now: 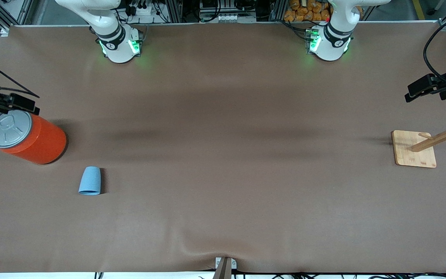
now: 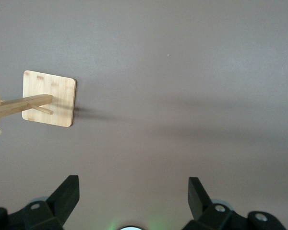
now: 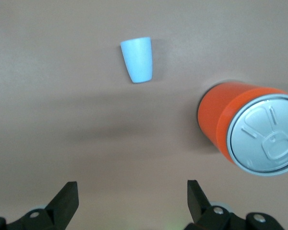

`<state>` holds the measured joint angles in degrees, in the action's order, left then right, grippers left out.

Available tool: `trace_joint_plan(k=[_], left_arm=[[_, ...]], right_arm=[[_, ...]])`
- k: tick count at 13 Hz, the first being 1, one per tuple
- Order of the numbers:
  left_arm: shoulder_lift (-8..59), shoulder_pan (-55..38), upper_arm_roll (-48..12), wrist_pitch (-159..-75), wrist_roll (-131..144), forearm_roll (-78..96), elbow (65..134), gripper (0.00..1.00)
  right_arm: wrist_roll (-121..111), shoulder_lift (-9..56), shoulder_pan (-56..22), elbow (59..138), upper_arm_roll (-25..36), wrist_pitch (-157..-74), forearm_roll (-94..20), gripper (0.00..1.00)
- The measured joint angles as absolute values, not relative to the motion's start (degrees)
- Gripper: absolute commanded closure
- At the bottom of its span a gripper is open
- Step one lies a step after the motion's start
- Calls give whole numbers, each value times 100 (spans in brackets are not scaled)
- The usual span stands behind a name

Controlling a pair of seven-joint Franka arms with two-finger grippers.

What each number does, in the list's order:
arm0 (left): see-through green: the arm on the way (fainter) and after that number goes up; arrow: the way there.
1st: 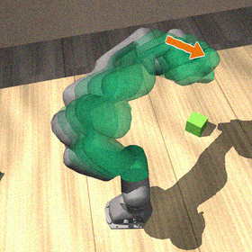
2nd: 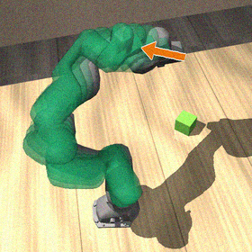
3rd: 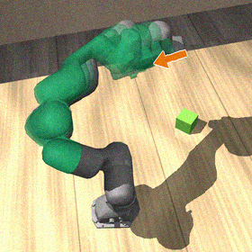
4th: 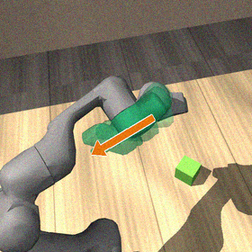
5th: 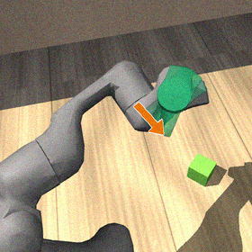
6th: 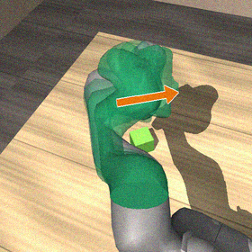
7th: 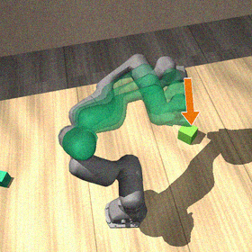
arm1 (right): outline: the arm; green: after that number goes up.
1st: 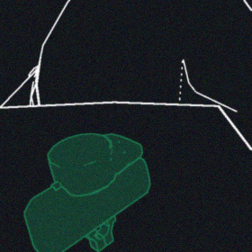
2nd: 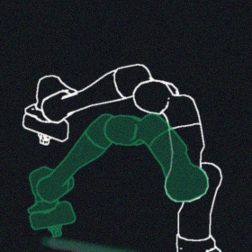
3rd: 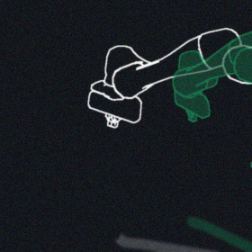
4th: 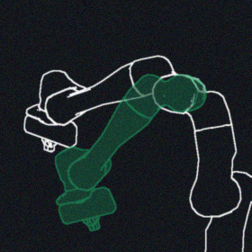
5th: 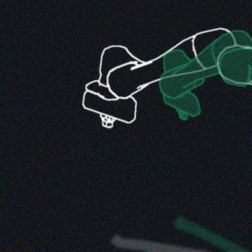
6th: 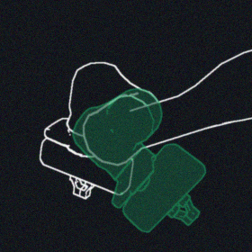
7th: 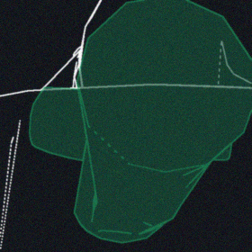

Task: Flip cup
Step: 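Reach the right gripper down to the light-blue cup lying sideways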

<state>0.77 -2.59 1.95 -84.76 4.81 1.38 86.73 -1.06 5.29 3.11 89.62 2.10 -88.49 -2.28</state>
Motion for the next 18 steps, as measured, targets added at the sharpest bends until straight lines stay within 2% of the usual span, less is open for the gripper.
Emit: trace_joint_plan(k=[4, 11, 18], left_arm=[[77, -261, 185, -8475, 481, 138, 8664, 0], [77, -261, 184, -8465, 481, 138, 8651, 0], [77, -262, 182, -8456, 481, 138, 8653, 0]], right_arm=[[-106, 1015, 277, 8975, 173, -9493, -228, 0], [-405, 2478, 130, 8986, 144, -11225, -228, 0], [-650, 3231, 146, 9006, 153, -11546, -229, 0]])
